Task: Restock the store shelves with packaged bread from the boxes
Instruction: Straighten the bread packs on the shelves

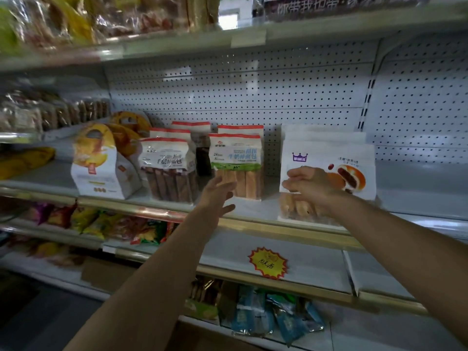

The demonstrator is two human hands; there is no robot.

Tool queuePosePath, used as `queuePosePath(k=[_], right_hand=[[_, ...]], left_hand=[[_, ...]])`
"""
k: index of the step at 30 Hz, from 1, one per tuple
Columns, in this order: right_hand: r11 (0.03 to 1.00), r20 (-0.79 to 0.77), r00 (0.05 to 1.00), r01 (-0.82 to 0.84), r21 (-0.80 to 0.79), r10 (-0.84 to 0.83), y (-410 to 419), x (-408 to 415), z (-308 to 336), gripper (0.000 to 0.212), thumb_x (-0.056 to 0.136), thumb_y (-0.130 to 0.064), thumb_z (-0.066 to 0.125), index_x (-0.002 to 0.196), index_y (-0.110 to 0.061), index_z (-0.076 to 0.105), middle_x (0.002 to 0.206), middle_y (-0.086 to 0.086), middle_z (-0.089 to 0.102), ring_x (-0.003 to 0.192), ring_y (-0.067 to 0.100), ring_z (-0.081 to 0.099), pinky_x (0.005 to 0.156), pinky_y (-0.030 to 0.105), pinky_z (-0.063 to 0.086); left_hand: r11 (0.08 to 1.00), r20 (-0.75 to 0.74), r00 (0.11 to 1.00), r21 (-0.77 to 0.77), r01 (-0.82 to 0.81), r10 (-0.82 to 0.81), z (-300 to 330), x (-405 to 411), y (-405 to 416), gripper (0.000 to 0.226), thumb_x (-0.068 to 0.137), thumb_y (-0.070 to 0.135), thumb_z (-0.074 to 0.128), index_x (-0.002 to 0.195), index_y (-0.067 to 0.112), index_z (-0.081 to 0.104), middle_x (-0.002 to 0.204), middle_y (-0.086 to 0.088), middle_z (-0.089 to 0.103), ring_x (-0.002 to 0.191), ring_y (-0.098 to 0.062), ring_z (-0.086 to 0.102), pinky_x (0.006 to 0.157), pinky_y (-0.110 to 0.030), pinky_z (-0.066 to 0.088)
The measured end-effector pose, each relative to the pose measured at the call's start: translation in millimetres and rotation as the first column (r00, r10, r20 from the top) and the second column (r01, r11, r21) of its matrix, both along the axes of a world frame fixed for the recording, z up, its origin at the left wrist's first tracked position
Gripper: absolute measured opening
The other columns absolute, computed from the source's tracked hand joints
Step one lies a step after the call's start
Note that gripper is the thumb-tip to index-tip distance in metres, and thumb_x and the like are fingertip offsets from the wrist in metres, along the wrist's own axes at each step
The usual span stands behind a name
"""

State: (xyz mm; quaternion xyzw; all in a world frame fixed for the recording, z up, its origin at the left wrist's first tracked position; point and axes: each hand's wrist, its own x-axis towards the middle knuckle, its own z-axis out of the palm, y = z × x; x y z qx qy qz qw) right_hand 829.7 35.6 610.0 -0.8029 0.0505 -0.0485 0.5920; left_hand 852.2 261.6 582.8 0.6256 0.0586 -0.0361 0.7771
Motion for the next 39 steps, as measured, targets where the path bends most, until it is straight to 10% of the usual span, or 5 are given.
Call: queuePosePath(k=[13,18,24,31,39], right_hand=[[0.972,-0.113,0.977,0.196,0.130,-0.182,110.1,80.3,-50.9,0.060,0.081,0.001,0.074,0.135,-0.005,0.048,0.110,0.009,0.061,0.104,0.027,0.061,0.090,0.044,0.055],[0.981,-0.159,0.975,0.171,0.094,-0.155,106.5,111.4,-76.4,0.078,0.077,-0.008,0.080,0.143,-0.009,0.037,0.126,0.012,0.056,0.104,0.025,0.060,0.089,0.041,0.055],[0.972,-0.123,0.969,0.224,0.069,-0.215,101.7,163.5,-85.6,0.087,0.074,-0.007,0.082,0.146,-0.012,0.033,0.118,0.003,0.053,0.105,0.023,0.057,0.080,0.034,0.051],[0.967,-0.086,0.965,0.253,0.034,-0.249,92.0,214.9,-131.0,0.091,0.080,-0.004,0.077,0.151,-0.012,0.021,0.148,0.014,0.037,0.135,0.034,0.039,0.100,0.039,0.036],[0.938,0.047,0.938,0.344,-0.028,-0.343,105.6,257.2,-166.9,0.084,0.083,-0.032,0.075,0.152,-0.016,0.028,0.148,0.008,0.044,0.134,0.029,0.044,0.107,0.044,0.040]], left_hand=[[0.926,0.080,0.953,0.270,0.263,-0.293,-12.9,130.5,116.2,0.060,0.100,0.018,0.055,0.152,0.013,0.027,0.128,0.004,0.036,0.117,-0.014,0.038,0.096,-0.039,0.038],[0.905,0.020,0.943,0.289,0.313,-0.333,-38.4,164.6,108.2,0.027,0.097,0.007,0.056,0.120,0.020,0.052,0.114,-0.003,0.056,0.103,-0.018,0.054,0.086,-0.034,0.044],[0.906,-0.002,0.963,0.340,0.253,-0.268,-76.7,209.0,89.2,0.063,0.082,0.022,0.072,0.139,0.021,0.044,0.134,-0.011,0.053,0.122,-0.029,0.054,0.102,-0.050,0.044],[0.922,0.198,0.950,0.351,0.162,-0.242,-117.4,258.0,74.0,0.067,0.076,-0.004,0.078,0.131,0.021,0.047,0.118,0.000,0.059,0.103,-0.011,0.058,0.073,-0.017,0.052],[0.956,0.295,0.942,0.284,0.074,-0.161,-162.7,306.2,47.7,0.067,0.086,0.005,0.073,0.140,0.026,0.038,0.127,0.009,0.058,0.109,0.001,0.059,0.075,-0.002,0.045]])
